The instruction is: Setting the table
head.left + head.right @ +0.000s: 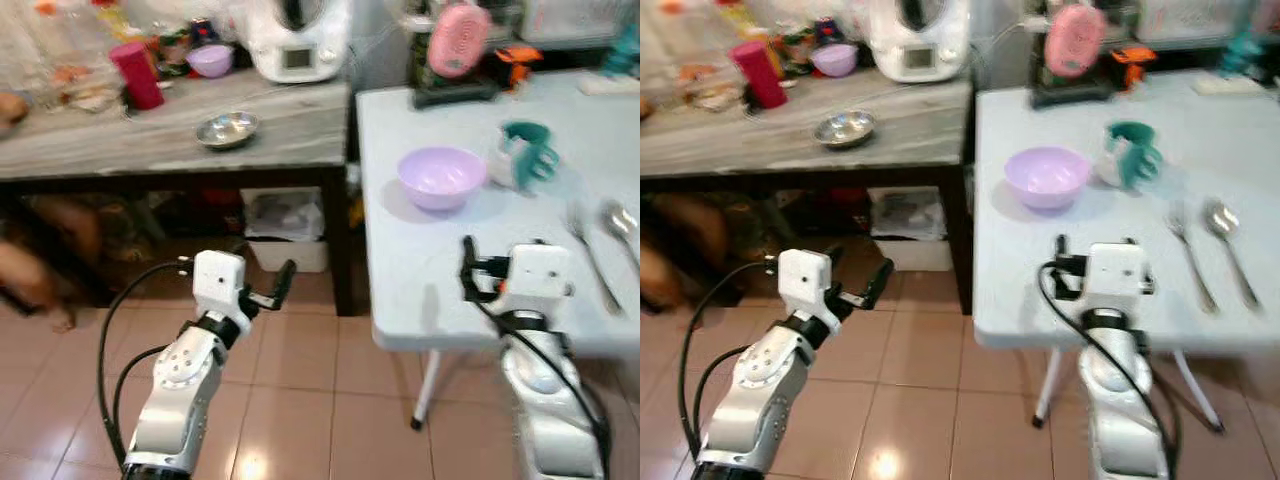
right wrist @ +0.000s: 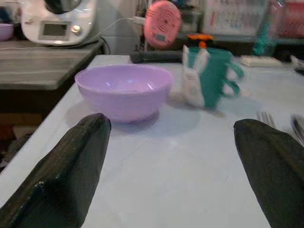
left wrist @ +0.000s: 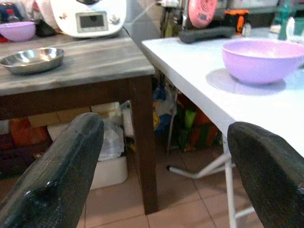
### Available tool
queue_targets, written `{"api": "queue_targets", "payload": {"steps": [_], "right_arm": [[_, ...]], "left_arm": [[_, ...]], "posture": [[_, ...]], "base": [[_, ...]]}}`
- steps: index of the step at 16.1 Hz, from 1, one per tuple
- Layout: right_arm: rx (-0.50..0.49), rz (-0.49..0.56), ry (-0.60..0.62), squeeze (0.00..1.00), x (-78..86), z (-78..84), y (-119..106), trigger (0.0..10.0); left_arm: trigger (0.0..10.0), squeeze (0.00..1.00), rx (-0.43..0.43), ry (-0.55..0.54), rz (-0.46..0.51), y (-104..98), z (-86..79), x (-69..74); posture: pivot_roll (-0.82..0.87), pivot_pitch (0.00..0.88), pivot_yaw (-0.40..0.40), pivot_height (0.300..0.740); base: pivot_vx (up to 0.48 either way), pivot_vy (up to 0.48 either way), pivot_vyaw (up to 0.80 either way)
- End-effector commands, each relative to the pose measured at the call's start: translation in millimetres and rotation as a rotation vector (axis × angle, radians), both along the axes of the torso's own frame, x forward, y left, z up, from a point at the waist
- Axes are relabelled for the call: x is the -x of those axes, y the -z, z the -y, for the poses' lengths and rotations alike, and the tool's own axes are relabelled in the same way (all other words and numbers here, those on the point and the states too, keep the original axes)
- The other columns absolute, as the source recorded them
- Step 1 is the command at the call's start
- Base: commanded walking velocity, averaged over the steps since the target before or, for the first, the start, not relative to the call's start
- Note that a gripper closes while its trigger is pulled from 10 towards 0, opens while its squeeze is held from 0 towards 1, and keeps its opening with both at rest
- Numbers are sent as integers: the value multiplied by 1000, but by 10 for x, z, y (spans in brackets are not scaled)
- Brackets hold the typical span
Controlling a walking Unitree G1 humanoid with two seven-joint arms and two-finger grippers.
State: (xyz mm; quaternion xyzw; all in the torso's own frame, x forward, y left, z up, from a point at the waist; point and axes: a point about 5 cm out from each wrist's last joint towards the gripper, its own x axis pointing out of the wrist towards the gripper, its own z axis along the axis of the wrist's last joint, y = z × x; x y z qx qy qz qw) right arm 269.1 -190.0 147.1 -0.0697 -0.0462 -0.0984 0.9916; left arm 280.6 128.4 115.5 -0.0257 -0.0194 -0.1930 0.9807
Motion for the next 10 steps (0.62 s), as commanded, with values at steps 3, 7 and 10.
{"api": "queue_targets", "payload": {"steps": [3,7,10], "right_arm": [[4,10,4,0,-14,-62,-45,10000],[36,-9,5,0,-41,-57,-16,10000],[28,-15,6,0,-41,-61,-10,10000]], "left_arm": [[10000,0,-11,-16,-1,-10,-75,12],[10000,0,-12,-8,-10,14,-71,28],[10000,0,10,9,-13,22,-51,43]], "posture": [[-230,37,112,740],[-234,41,110,740],[-235,42,107,740]], "base": [[337,0,0],[337,0,0],[220,0,0]]}}
